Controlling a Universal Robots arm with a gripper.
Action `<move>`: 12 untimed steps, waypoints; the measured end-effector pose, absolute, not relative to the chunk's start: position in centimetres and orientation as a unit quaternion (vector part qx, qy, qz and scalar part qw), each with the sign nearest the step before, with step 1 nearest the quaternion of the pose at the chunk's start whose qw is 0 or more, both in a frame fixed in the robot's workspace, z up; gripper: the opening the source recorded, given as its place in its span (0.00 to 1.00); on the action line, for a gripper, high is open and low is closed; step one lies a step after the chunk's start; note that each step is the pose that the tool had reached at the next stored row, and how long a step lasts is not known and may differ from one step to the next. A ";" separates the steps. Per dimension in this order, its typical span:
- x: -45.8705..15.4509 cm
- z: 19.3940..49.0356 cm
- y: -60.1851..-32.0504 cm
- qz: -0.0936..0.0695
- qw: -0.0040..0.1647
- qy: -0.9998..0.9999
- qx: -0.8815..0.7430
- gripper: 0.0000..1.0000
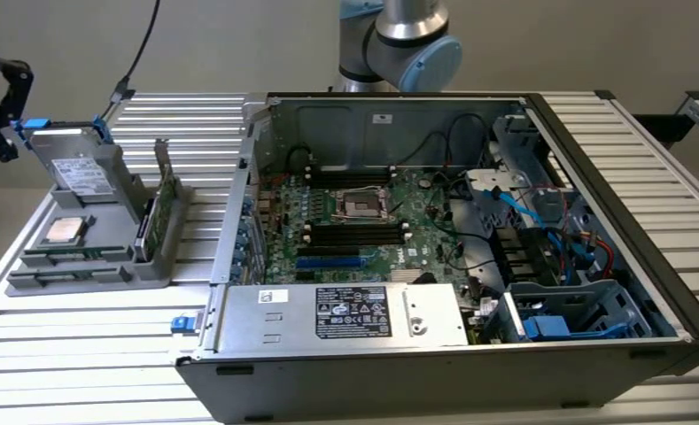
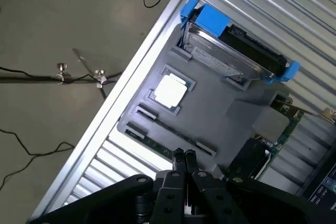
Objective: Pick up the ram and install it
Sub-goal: 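Pick up the ram and move it above insertion slot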
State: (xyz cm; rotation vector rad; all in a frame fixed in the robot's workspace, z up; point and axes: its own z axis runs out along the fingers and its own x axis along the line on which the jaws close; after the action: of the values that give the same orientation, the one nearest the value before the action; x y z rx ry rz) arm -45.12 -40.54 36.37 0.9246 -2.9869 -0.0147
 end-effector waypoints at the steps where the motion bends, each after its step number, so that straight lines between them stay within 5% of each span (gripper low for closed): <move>1: -45.1 36.4 -40.5 -0.005 0.007 -0.952 0.305 0.10; 12: -45.1 36.4 -40.5 -0.003 0.008 -0.917 0.399 0.10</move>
State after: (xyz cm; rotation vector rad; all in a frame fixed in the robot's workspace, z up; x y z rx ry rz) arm -45.12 -40.54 36.37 1.2456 -2.8660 -0.0090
